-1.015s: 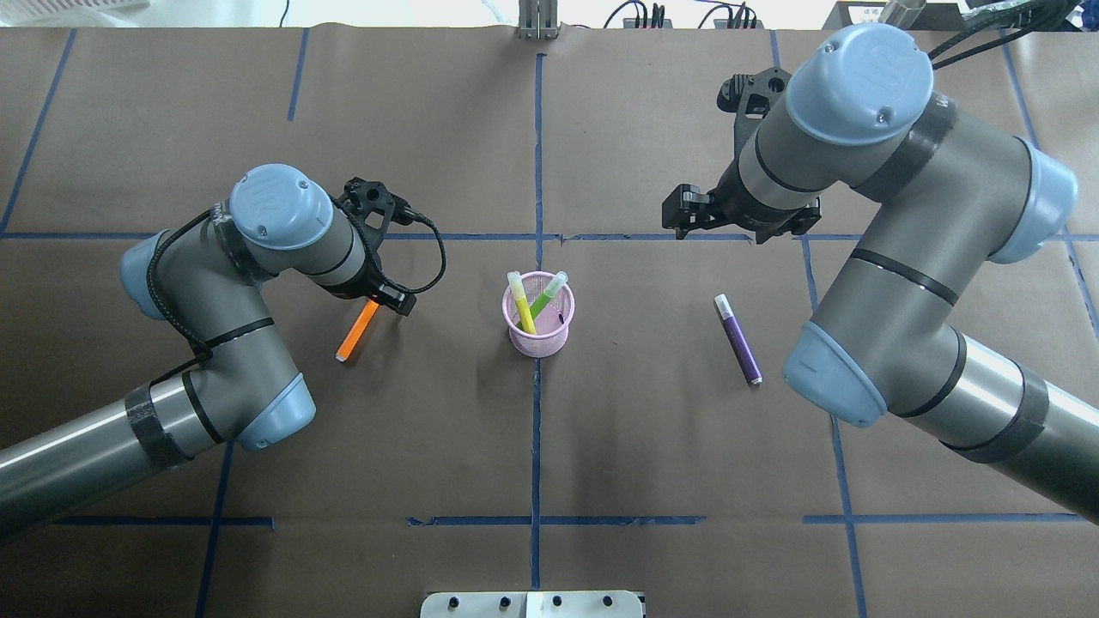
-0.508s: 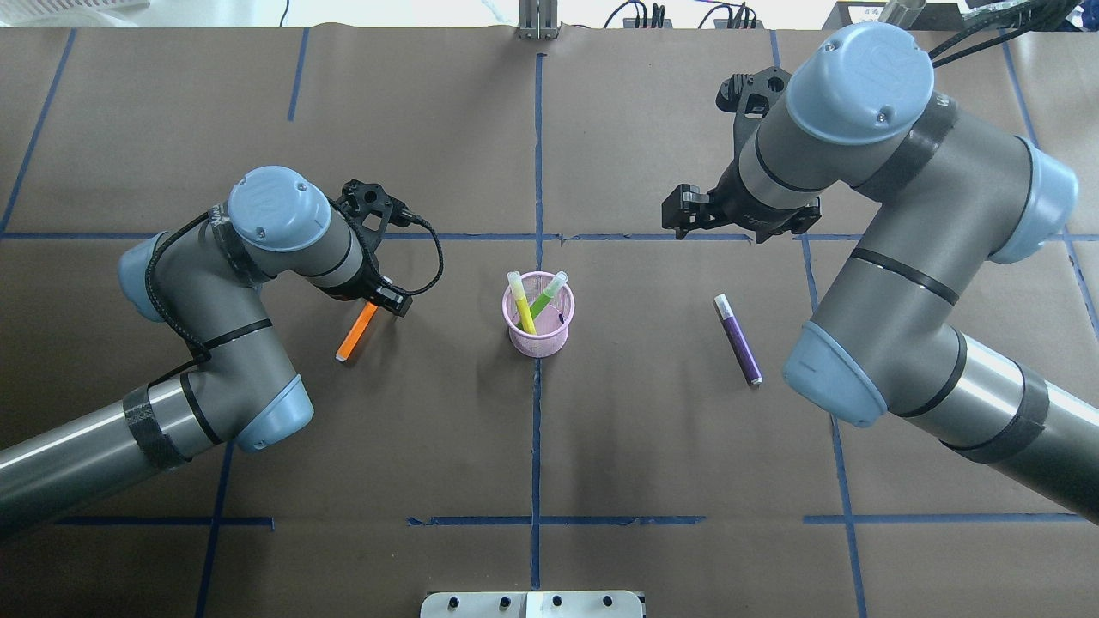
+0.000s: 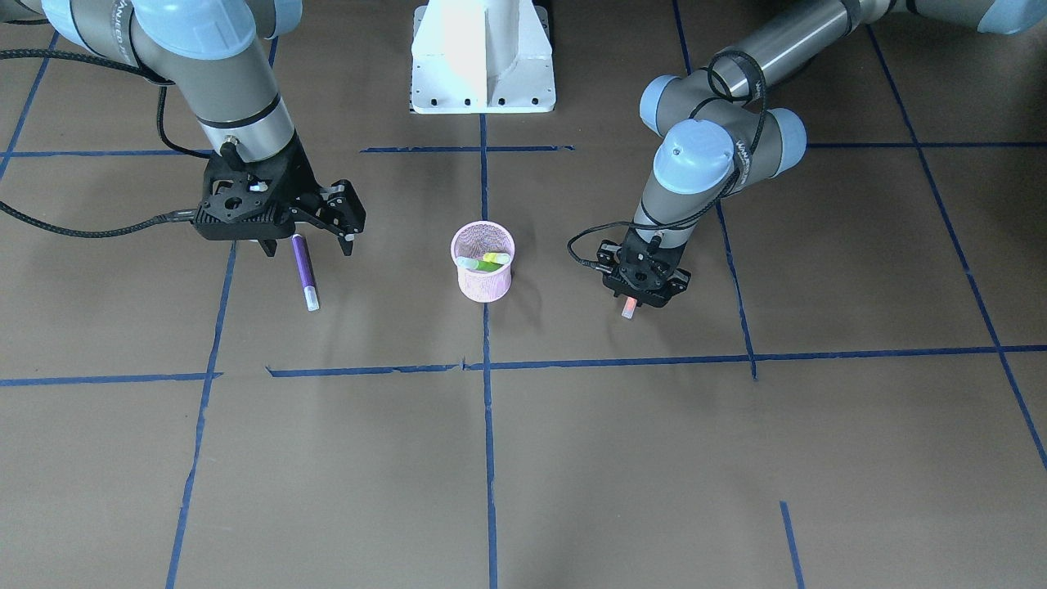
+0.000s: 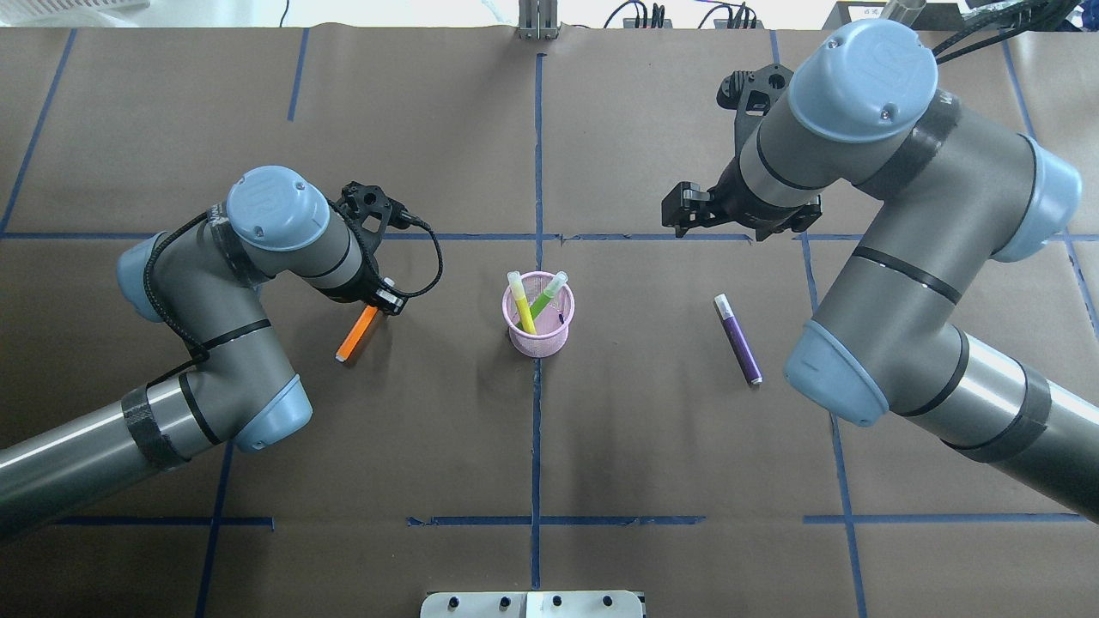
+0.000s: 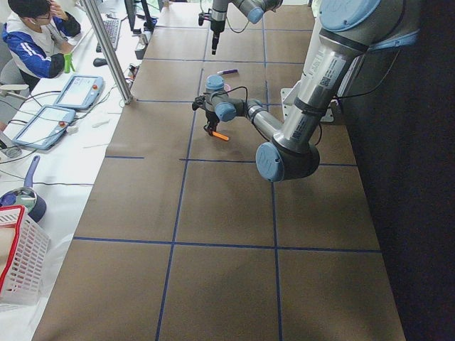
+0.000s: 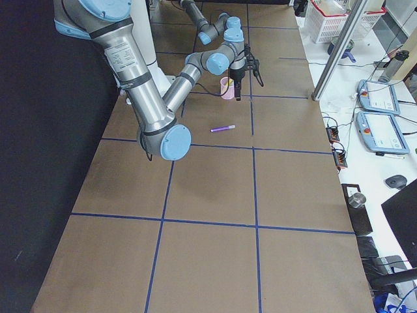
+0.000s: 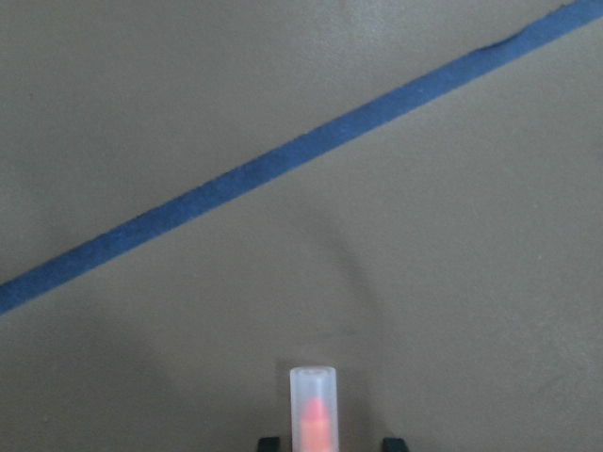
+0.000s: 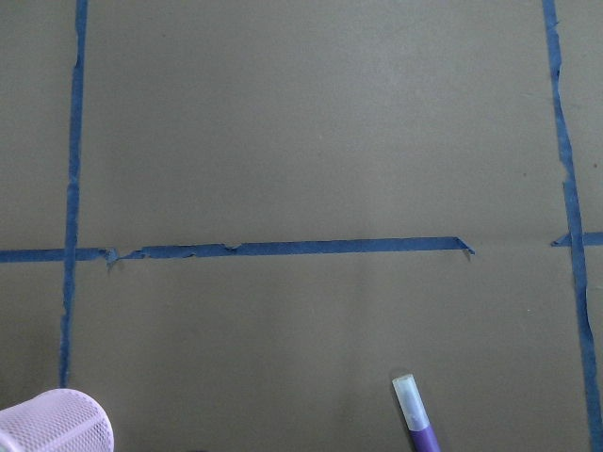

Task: Collect pens into pen holder
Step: 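Lower the left gripper and close it on the orange pen, then carry the orange pen over the holder with the left gripper while the right lowers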

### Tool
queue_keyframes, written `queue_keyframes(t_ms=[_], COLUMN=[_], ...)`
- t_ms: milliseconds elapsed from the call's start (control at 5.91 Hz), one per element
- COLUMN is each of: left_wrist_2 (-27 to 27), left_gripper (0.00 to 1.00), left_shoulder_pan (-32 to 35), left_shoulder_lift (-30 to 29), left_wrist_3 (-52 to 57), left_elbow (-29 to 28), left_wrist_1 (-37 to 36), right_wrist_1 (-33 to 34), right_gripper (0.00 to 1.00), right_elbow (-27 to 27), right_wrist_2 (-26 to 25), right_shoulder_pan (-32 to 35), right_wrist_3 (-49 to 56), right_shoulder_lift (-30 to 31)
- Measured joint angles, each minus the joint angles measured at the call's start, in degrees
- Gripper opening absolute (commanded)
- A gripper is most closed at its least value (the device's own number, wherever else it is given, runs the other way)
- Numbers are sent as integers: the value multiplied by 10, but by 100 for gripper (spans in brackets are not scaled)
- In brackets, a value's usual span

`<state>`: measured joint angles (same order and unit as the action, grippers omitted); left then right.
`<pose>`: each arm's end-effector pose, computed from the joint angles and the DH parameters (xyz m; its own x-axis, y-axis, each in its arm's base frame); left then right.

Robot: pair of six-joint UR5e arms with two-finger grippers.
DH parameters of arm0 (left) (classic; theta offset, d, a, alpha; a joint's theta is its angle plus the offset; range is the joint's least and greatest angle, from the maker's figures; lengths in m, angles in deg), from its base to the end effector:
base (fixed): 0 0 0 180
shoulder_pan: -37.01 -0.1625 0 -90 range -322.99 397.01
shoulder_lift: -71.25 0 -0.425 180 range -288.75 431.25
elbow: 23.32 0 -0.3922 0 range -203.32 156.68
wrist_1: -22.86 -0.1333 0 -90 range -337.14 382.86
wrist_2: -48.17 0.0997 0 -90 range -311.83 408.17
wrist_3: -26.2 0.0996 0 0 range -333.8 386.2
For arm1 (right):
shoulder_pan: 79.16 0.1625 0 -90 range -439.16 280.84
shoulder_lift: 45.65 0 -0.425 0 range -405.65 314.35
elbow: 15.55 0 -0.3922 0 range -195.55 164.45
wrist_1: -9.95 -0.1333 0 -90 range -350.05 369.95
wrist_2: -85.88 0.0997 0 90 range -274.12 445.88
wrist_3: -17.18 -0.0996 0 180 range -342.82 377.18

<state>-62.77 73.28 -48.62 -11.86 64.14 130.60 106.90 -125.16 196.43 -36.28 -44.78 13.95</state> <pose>0.5036 -0.4907 0.3461 0.6254 0.4532 -0.6352 -0.2335 0.8855 0.4018 -0.3754 -0.4828 0.2287 0.6895 0.0396 0.7232 -0.1557 0.9833 0.0946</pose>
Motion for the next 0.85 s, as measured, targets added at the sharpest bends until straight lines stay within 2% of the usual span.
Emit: queue_keyframes(t_ms=[508,846], left_wrist_2=[-28,-31], left_gripper=[0,0], left_shoulder_pan=[3,25], left_shoulder_lift=[3,8], left_wrist_3=[-18,-22], left_elbow=[19,83], left_wrist_1=[2,6], right_wrist_1=[0,1], right_gripper=[100,100], right_elbow=[-6,-8], right_wrist_2=[0,6], right_shoulder_pan=[2,3], right_wrist_3=[-1,0], right_shoulder_lift=[1,11])
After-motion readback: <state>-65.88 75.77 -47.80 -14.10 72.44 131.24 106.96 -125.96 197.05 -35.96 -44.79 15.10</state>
